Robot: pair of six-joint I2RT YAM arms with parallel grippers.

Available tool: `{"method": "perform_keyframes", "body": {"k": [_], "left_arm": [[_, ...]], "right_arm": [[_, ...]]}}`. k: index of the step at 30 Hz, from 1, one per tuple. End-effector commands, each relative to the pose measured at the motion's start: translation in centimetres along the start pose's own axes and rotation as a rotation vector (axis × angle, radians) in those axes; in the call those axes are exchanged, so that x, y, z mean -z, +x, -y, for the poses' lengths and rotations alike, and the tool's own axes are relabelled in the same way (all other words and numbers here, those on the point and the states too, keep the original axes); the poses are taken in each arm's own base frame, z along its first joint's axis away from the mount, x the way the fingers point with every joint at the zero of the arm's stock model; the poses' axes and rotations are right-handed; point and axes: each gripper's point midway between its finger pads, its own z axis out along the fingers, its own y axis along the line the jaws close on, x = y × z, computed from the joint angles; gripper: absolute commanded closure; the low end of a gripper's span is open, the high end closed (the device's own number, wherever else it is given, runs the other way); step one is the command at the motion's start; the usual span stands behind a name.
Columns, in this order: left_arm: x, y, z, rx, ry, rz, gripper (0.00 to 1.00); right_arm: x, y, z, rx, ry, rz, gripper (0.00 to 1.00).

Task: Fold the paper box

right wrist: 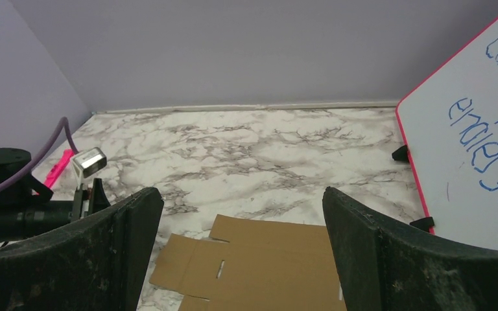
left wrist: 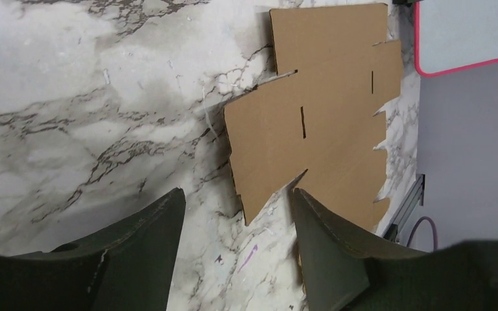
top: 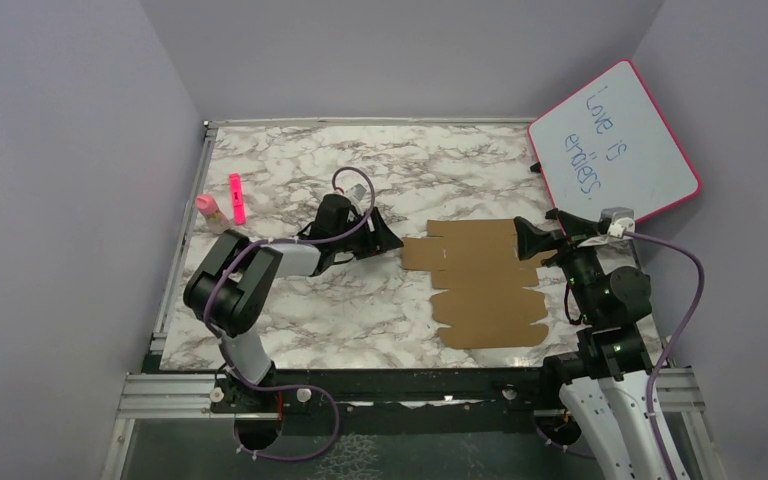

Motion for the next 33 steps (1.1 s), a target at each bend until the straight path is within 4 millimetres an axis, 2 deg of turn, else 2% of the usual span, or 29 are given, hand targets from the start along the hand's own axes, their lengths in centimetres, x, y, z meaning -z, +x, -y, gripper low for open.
{"method": "perform_keyframes", "body": {"k": [1,11,18,23,27,30,33], "left_arm": [[-1.7,0.0,1.6,0.009,0.076,-0.036,0.4],[-4.3,2.2,1.1,0.043,0.075,-0.115,0.62],[-4.1,1.9,1.0,0.03,0.067,-0.097,0.84],[-2.8,1.2,1.0,0.02,0.078,-0.082,1.0],[-0.9,0.0,0.3,0.009,0.049,-0.069,1.0],[0.8,-0.5,-1.4,-0.056,-0.056,-0.1,1.0],[2.4,-1.4,-2.4,-0.11,-0.117,-0.107,1.0]], "right_arm": [[-0.1,-1.7,-0.9,0.026,-0.043,0.038,0.0],[-0.1,-2.0,-1.0,0.035,-0.046,0.044,0.0],[0.0,-2.4,-1.7,0.039,-0.082,0.049,0.0],[0.0,-2.5,-2.5,0.03,-0.125,0.036,0.0],[-0.1,-2.2,-3.1,0.025,-0.157,0.018,0.0],[-0.3,-1.8,-3.4,0.017,-0.177,-0.002,0.0],[-0.7,-1.1,-3.8,0.003,-0.203,-0.027,0.0]]}}
